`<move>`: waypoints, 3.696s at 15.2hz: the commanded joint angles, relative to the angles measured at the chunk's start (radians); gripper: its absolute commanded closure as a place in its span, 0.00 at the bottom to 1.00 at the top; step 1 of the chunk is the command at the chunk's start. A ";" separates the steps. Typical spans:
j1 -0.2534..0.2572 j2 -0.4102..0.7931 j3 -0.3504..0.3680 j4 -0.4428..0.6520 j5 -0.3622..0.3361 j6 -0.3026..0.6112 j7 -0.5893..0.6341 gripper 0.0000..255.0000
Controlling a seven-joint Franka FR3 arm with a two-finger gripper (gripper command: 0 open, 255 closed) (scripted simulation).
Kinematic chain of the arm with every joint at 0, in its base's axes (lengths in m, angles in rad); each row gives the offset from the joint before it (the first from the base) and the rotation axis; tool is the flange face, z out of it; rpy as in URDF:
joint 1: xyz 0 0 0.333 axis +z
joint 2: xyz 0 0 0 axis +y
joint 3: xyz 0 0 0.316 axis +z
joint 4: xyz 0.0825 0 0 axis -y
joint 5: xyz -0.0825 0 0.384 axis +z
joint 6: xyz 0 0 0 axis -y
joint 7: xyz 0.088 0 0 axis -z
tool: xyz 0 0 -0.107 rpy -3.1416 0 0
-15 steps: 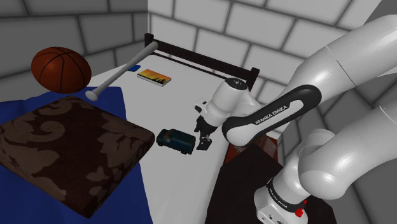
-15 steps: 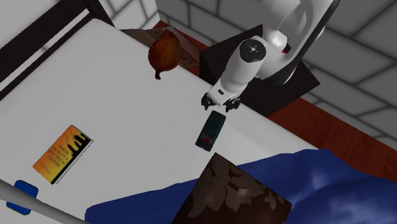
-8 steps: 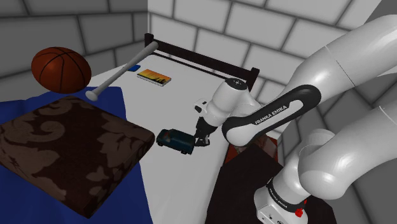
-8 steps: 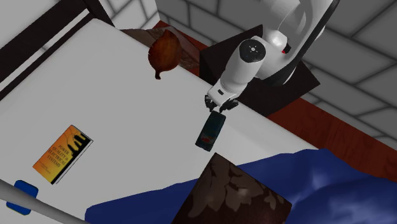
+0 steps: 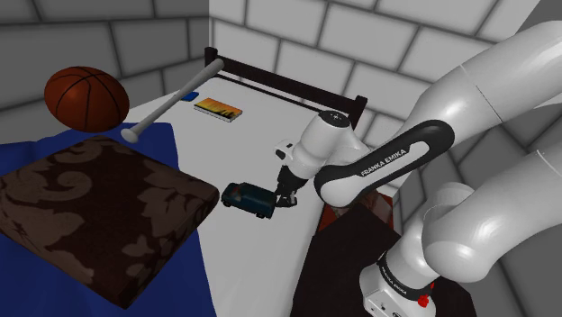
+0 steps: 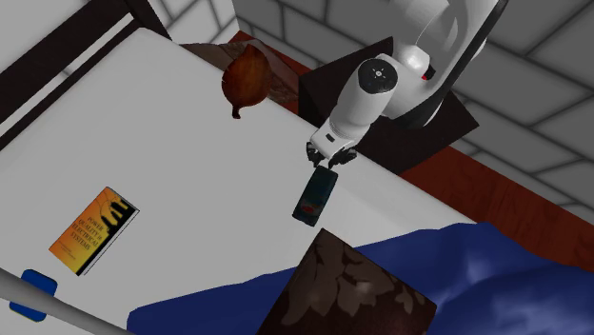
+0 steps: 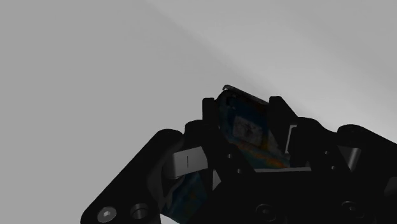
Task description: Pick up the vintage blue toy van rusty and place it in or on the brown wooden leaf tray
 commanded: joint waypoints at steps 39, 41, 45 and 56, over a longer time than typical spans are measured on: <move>-0.229 -0.296 -0.531 0.157 -0.138 -0.450 -0.630 1.00; -0.239 -0.267 -0.582 0.193 -0.143 -0.456 -0.688 1.00; -0.242 -0.197 -0.685 0.277 -0.134 -0.468 -0.808 1.00; -0.417 -0.104 -0.143 0.090 -0.399 -0.190 0.028 0.00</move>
